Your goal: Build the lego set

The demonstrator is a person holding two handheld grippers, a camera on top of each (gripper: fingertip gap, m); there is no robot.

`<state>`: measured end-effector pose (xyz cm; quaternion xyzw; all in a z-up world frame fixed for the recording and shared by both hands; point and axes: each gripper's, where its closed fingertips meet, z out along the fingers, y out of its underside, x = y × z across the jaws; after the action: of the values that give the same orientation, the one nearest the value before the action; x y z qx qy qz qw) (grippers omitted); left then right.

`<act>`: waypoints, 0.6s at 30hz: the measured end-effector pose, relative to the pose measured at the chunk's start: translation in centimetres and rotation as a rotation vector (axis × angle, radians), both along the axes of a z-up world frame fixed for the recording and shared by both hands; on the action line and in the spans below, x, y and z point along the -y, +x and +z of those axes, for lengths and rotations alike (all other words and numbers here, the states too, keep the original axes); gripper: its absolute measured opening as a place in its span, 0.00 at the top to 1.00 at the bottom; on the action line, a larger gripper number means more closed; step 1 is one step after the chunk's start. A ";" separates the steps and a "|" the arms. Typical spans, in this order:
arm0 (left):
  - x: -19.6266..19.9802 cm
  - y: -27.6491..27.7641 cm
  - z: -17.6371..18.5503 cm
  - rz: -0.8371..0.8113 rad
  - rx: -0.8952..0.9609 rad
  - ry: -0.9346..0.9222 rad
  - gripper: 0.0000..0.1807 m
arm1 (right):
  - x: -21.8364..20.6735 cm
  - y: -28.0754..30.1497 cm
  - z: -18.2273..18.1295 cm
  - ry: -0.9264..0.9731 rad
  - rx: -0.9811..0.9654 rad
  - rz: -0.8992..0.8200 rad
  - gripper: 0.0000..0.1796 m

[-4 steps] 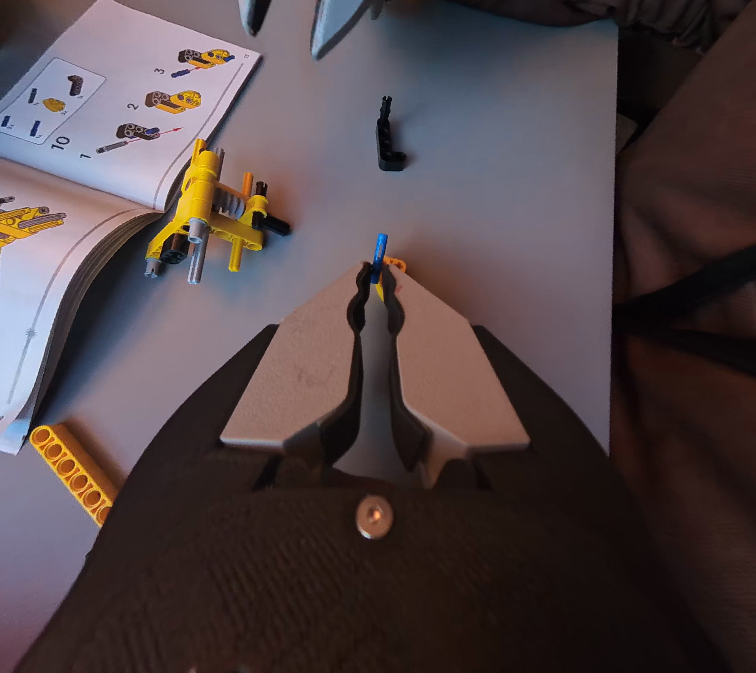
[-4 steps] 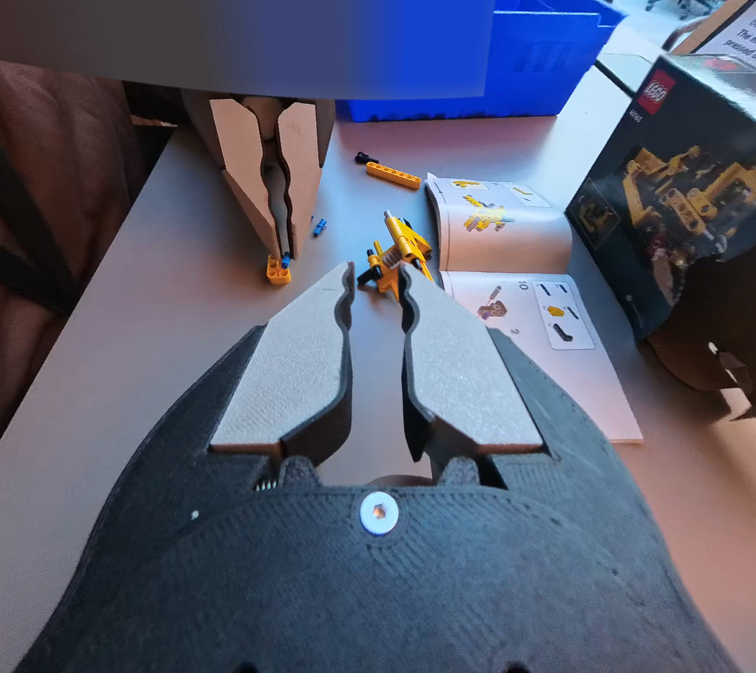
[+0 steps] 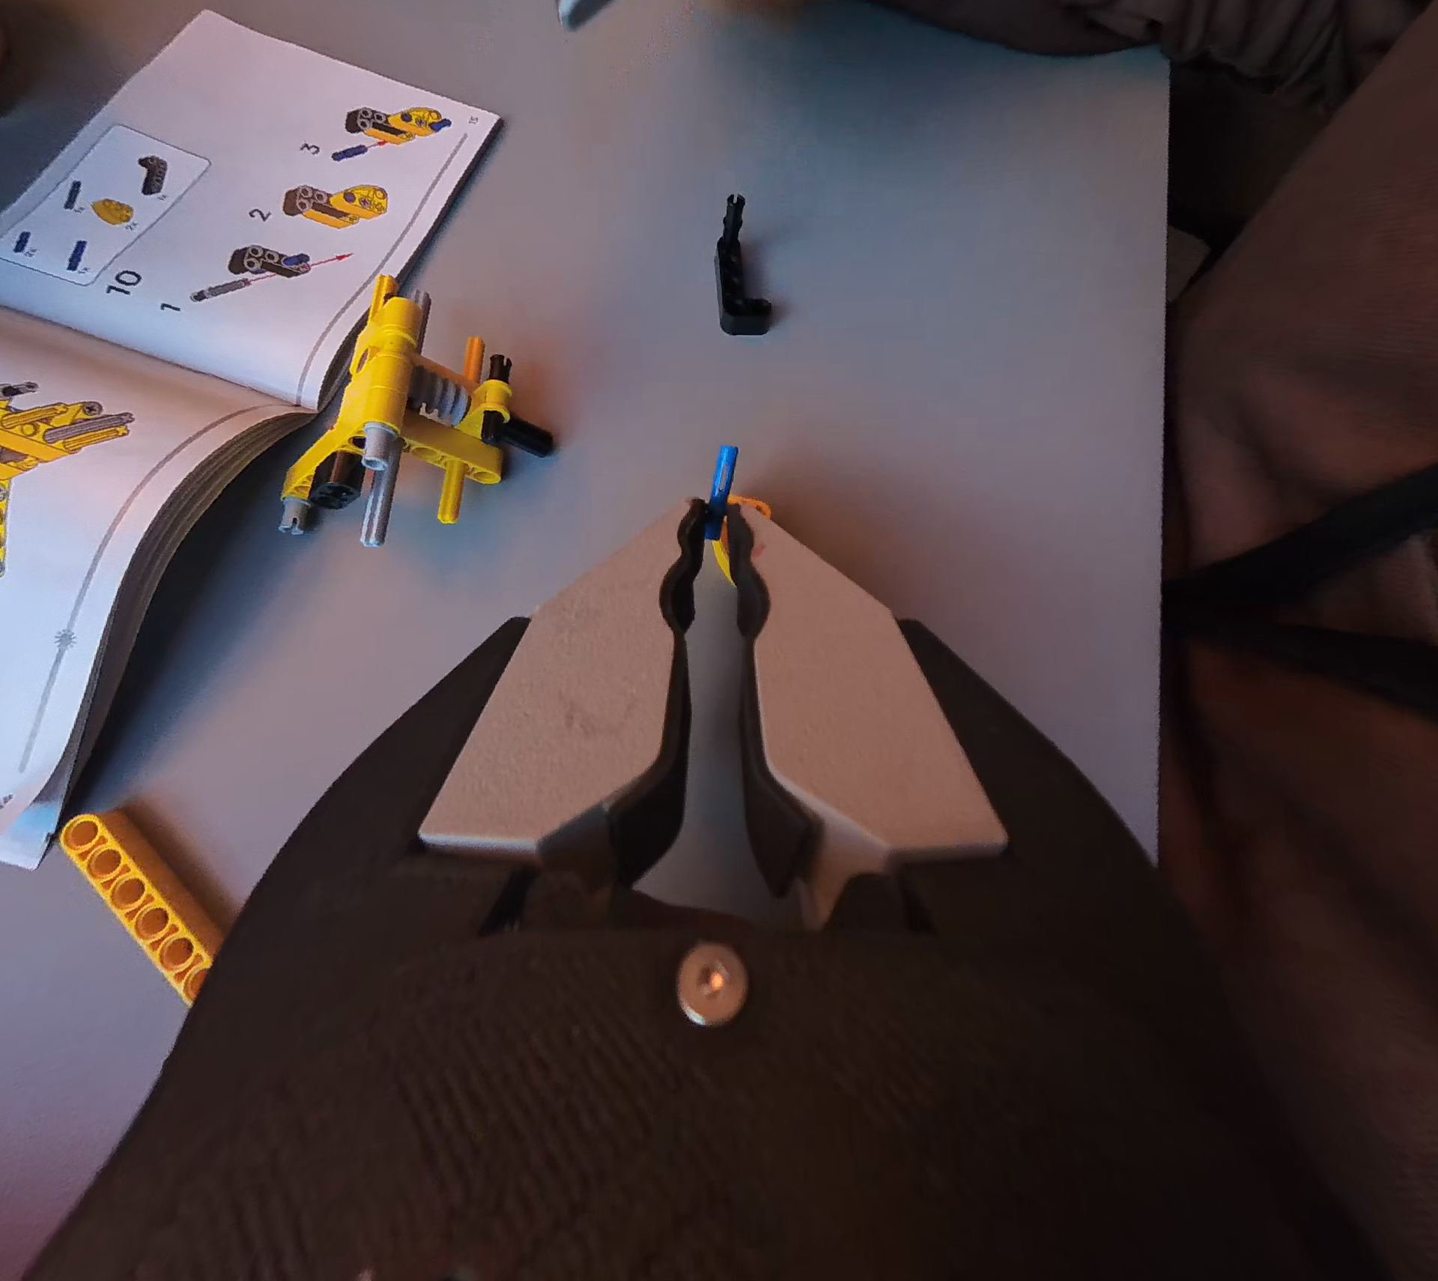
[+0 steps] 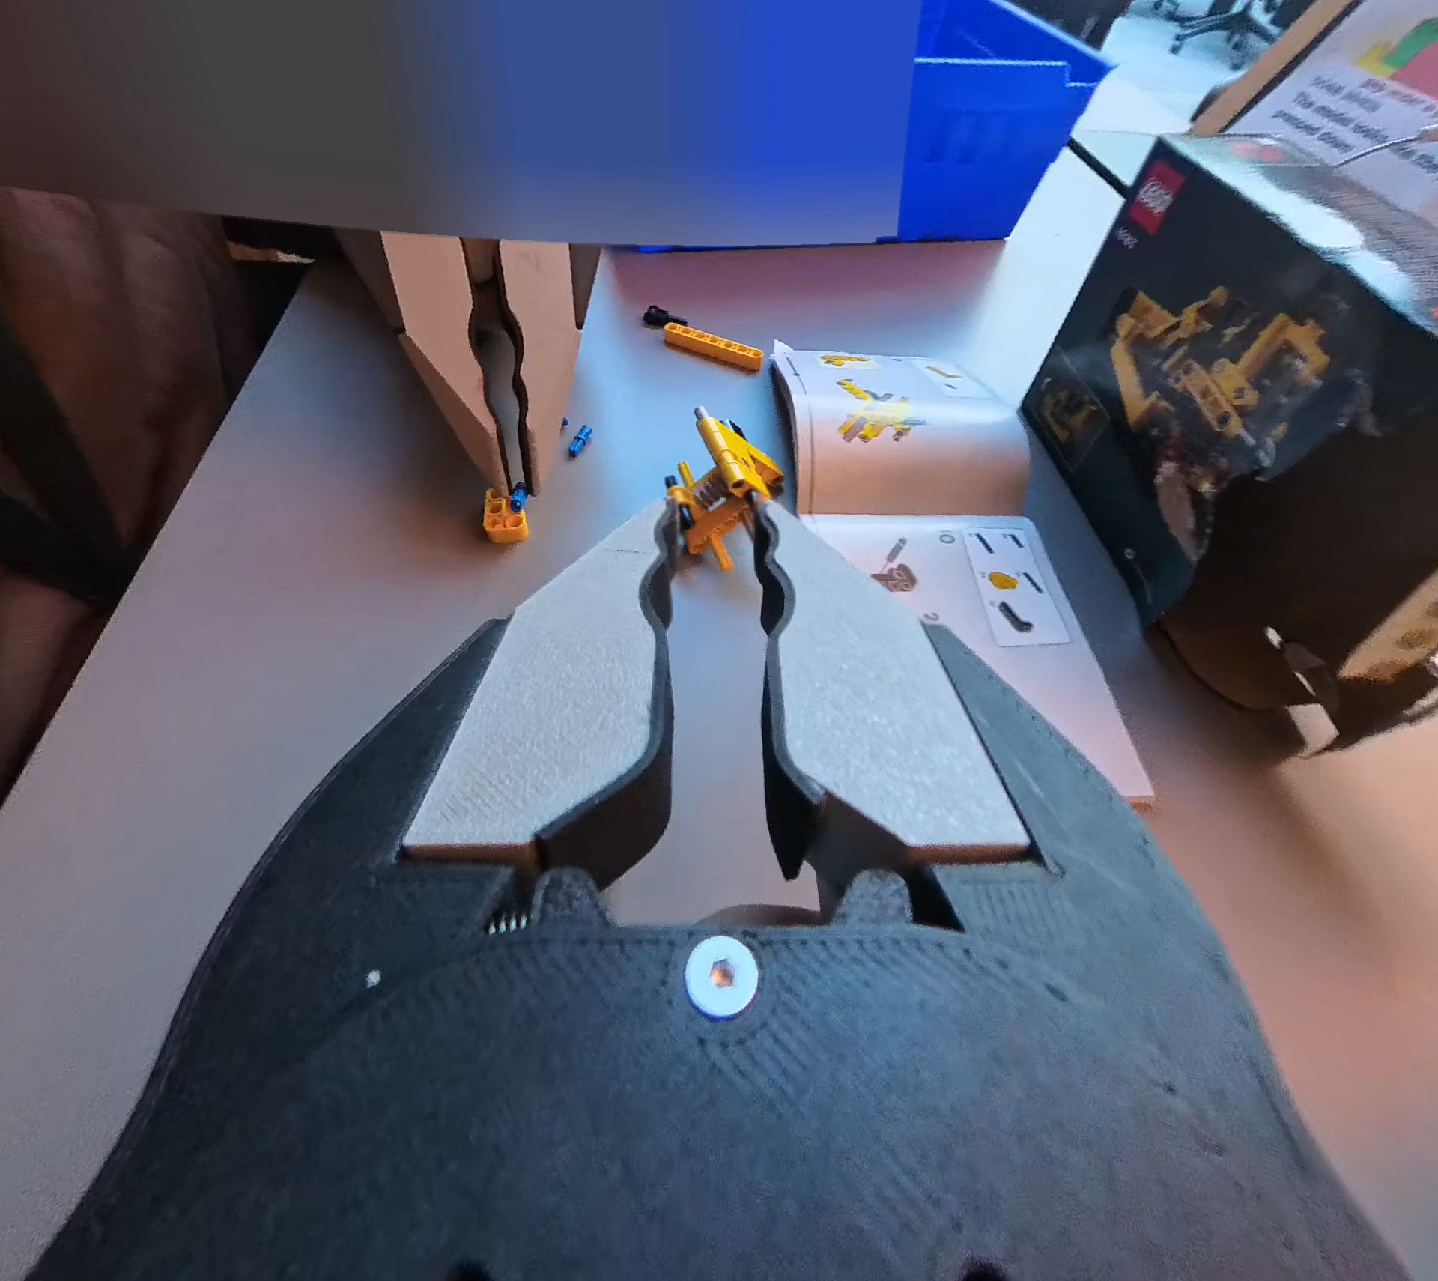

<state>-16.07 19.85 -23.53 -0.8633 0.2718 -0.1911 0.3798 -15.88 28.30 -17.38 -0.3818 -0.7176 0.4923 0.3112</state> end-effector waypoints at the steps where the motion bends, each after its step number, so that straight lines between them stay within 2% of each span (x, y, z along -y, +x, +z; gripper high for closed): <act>1: 0.0 0.0 0.1 0.001 0.004 0.002 0.99 | -0.3 0.1 0.2 -0.005 -0.007 -0.007 0.91; 5: -0.4 0.1 0.8 0.003 0.017 0.046 0.99 | 0.0 0.3 0.5 -0.037 -0.003 0.016 0.91; 11: -1.2 0.0 2.4 0.022 0.059 0.144 0.99 | 4.3 0.3 -1.3 -0.014 0.073 0.147 0.91; 18: -1.4 0.5 3.8 0.013 0.098 0.211 0.99 | 5.6 -0.1 -0.9 -0.013 0.058 0.151 0.91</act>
<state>-15.53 21.25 -19.74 -0.8098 0.2658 -0.2010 0.4829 -15.97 22.70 -18.26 -0.3430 -0.7498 0.5077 0.2496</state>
